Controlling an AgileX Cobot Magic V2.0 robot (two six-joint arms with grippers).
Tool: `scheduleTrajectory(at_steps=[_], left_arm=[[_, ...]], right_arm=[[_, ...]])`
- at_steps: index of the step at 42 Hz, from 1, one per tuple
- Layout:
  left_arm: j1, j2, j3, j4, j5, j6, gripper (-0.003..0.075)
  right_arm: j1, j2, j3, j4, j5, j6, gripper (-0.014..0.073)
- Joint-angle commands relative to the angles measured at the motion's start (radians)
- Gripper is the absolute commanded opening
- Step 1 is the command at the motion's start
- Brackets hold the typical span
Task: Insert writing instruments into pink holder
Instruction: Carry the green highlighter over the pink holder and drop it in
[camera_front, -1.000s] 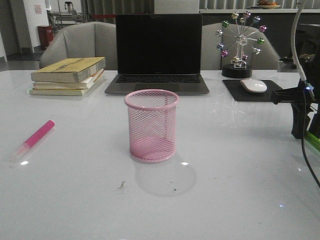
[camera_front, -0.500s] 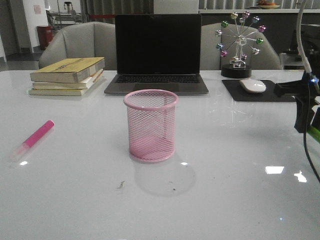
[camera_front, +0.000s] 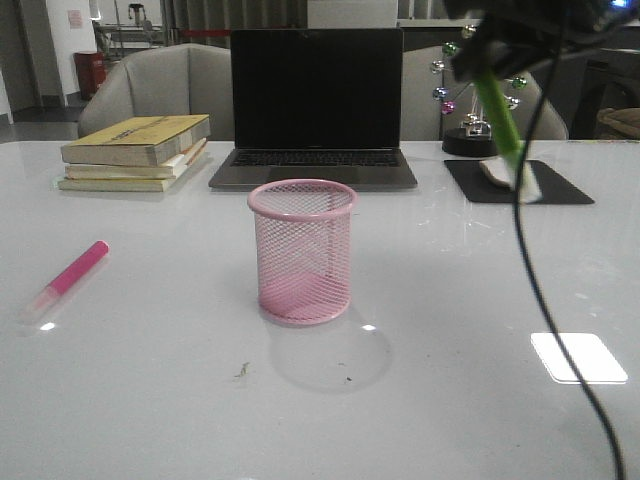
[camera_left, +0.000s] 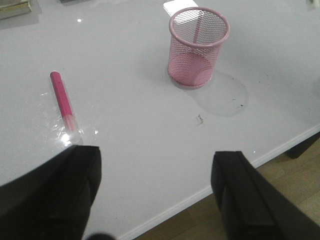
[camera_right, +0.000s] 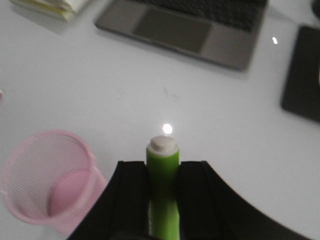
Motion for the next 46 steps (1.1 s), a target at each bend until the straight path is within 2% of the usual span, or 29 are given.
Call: scheduleTrajectory(at_steps=[1,8,12,18,26,34,38,42,46], left_arm=[[-0.008,0.008,-0.027,-0.015,-0.075,-0.002,0.0527],[-0.008,0.008,-0.027,-0.015,-0.075,-0.002,0.0527],[-0.008,0.008,-0.027,-0.015,-0.075,-0.002,0.0527],[-0.008,0.008,-0.027,-0.015,-0.075,-0.002,0.0527],[-0.008,0.008,-0.027,-0.015,-0.077,-0.002,0.0527],[-0.008,0.008,-0.027,-0.015,-0.078,-0.002,0.0527],[-0.008,0.008,-0.027,-0.015,-0.078,-0.002,0.0527],[-0.008,0.008,-0.027,-0.015,-0.078,-0.002,0.0527],[-0.008,0.008,-0.027,-0.015,-0.078,-0.002,0.0527]], right_arm=[[0.101,-0.028,-0.022,0.006,-0.246,-0.01,0.0171],[0.231,0.063,-0.02,0.004,-0.568,-0.008,0.0171],[0.254,0.137,-0.02,0.004,-0.656,0.008,0.0171],[0.257,0.24,-0.02,0.003,-0.712,0.034,0.0171],[0.257,0.332,-0.02,0.003,-0.713,0.037,0.0209],[0.257,0.338,-0.02,0.003,-0.697,0.036,0.0437],[0.255,0.3,-0.02,0.003,-0.678,0.036,0.0456],[0.252,0.217,-0.02,0.003,-0.584,0.019,0.0456],[0.233,0.087,-0.02,0.003,-0.378,-0.033,0.0456]])
